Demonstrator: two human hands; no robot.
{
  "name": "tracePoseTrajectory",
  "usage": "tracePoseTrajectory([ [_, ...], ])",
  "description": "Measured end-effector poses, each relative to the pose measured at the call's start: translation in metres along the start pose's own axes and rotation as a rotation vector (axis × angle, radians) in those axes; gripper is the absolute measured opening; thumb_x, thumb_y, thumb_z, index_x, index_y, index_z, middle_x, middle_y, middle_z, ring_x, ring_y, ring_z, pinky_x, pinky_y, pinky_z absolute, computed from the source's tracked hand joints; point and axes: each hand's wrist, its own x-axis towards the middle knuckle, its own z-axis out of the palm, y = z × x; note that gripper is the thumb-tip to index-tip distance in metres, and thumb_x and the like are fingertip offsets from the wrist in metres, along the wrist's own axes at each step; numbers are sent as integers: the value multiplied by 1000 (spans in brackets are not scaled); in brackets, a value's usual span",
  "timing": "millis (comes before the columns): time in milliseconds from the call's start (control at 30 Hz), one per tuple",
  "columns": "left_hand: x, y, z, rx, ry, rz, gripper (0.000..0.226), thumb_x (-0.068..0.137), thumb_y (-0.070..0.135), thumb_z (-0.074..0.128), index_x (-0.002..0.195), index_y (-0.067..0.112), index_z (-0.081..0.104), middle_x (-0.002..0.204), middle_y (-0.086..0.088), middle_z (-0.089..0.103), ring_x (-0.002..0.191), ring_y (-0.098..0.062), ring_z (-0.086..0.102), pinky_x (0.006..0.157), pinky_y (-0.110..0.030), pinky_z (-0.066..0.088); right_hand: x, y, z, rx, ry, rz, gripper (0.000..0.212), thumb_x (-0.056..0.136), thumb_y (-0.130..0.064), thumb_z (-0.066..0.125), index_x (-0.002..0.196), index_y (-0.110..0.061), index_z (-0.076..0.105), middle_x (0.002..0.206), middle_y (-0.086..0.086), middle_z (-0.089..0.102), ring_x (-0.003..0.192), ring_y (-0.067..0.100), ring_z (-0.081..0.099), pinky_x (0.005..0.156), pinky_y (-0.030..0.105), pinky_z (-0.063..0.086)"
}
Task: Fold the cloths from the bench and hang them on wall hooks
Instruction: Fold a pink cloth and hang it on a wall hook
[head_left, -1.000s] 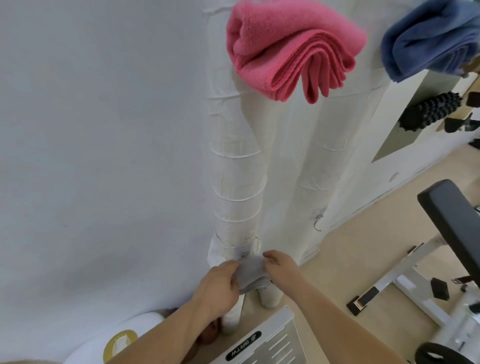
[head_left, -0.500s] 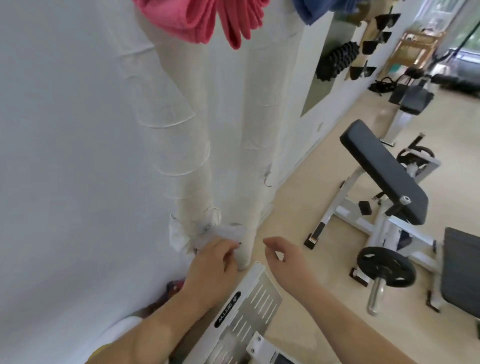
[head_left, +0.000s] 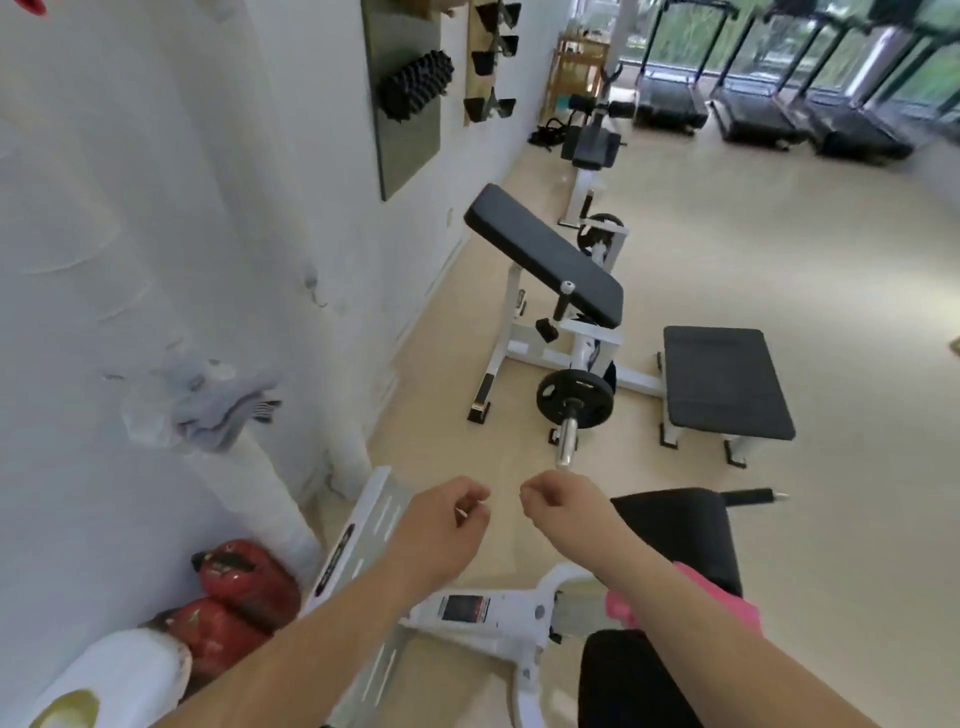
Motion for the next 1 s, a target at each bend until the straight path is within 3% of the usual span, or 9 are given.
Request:
tracePoseTrajectory([
  [100,-42,41,90,-63,-88,19,19,97,22,63,115,27,69,101,9,71,90,-12,69,91,-32,59,-75,85,-47,54,59,56,18,100,-36,55,103,-28,71,91,-8,72,82,11,69,74,25,56],
  [233,-93,88,206,-66,-259,17,18,98,17,62,113,24,67,97,7,68,89,-14,67,86,-28,57,-180,194,-103,143,207,164,26,97,-30,54,79,-17,67,70,0,68,62,11,59,67,31,51],
  [367,-130,118,292,-49,-440,10,21,100,8,58,119,15,65,97,2,64,90,-12,63,78,-15,52,-253,264,-139,296,311,305,28,96,-26,55,86,-5,69,84,17,73,63,12,57,64,30,45],
  [433,-137,118,319,-17,-460,27,23,98,11,63,118,23,63,105,9,65,100,-11,65,89,-17,54,-268,287,-145,370,361,345,24,96,-26,56,83,-11,70,83,15,74,66,14,59,68,32,48],
  [533,-129,111,341,71,-431,20,29,95,22,69,124,22,66,115,13,67,109,-10,66,105,-32,53,-274,307,-138,504,410,387,20,97,-20,56,89,-12,72,83,14,76,68,16,65,68,32,51],
  [667,-86,107,353,236,-357,-51,21,96,41,58,113,30,64,109,8,69,101,-16,66,98,-41,56,-259,320,-134,585,369,428,17,99,-16,54,98,-17,71,87,14,78,79,28,73,72,34,54],
  [800,-24,99,372,290,-394,-113,42,98,39,52,137,21,55,131,-1,62,120,-24,60,105,-42,50,-214,329,-157,541,282,416,16,100,-19,55,101,-22,71,87,10,78,78,24,72,75,35,56],
  [933,39,69,402,406,-459,-132,51,88,43,43,126,12,59,111,1,66,100,-22,65,88,-39,57,-161,339,-183,509,223,430,19,100,-20,55,96,-28,72,88,12,77,74,24,69,72,38,55],
  [1000,59,52,418,410,-498,-155,39,85,38,48,118,24,62,102,8,68,94,-18,67,85,-42,60,-145,348,-191,504,196,453,20,100,-19,55,96,-28,73,88,9,78,81,26,73,75,37,57],
])
